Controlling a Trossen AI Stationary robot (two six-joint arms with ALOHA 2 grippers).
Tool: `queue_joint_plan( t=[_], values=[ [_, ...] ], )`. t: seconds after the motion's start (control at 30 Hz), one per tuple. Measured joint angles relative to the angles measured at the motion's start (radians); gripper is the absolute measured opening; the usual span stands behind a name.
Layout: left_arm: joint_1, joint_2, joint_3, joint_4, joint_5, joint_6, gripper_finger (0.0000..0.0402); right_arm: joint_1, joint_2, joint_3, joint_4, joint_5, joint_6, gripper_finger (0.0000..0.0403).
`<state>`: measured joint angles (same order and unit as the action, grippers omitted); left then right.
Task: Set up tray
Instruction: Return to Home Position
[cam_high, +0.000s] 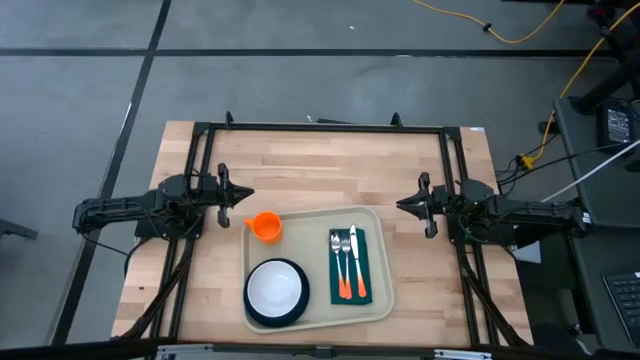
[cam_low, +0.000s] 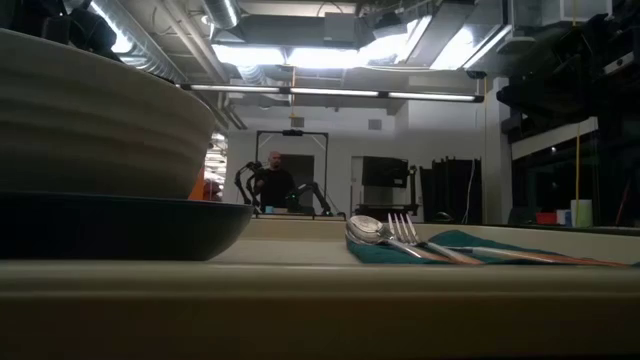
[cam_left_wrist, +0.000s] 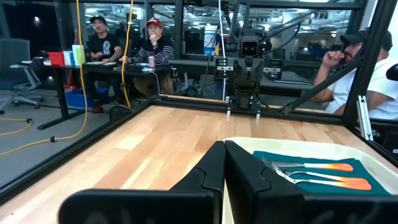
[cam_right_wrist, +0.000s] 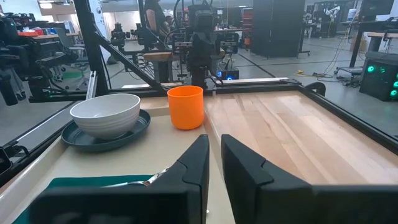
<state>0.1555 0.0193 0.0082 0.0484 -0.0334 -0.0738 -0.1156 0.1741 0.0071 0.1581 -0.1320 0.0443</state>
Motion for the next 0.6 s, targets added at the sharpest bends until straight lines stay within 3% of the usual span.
queue_joint_plan(
  t=[0.6],
  values=[
    [0.0,0.0,0.0,0.0,0.0,-0.001,0.0008,0.0,0.0,0.0,0.0,0.0,0.0,0.0049]
  ],
)
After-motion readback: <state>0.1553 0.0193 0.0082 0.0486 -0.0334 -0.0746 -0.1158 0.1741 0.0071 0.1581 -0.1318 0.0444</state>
